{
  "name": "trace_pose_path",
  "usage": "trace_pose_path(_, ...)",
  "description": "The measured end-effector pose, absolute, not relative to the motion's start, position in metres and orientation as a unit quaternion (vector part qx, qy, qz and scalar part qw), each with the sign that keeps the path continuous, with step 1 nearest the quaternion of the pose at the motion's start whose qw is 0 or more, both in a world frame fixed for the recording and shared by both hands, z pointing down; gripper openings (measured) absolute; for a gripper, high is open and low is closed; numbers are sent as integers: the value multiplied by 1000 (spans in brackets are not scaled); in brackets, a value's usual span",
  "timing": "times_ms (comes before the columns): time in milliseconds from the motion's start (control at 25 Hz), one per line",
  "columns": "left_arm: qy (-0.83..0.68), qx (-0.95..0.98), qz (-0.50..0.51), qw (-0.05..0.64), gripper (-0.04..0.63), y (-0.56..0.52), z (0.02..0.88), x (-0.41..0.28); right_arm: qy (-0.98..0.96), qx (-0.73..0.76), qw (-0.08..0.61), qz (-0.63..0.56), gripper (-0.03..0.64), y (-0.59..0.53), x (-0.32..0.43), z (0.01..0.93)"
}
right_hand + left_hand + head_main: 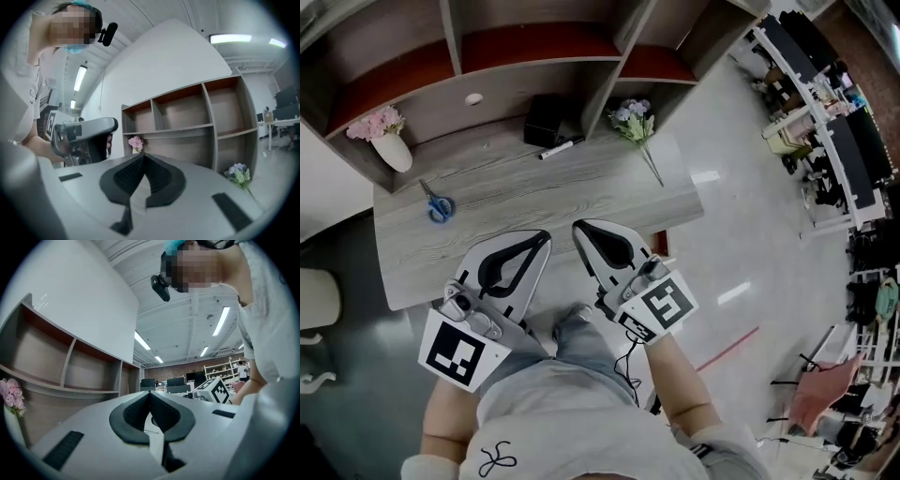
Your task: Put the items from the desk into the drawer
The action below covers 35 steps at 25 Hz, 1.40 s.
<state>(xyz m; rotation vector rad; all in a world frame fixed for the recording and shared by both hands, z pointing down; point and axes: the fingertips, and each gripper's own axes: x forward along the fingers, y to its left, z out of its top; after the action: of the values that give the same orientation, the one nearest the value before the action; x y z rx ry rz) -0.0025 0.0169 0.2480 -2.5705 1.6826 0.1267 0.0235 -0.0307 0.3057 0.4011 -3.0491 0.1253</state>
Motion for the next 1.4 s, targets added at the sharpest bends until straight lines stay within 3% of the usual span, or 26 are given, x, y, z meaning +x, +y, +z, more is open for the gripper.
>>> trace_pose_path(1120,665,-746,19,3,9,116,293,-242,-999,6,-6,46,8,69,-223,278)
trace_pose_path(1400,661,-750,38,-7,9,120,300,-265,-998,25,31,54,8,62,-248,306)
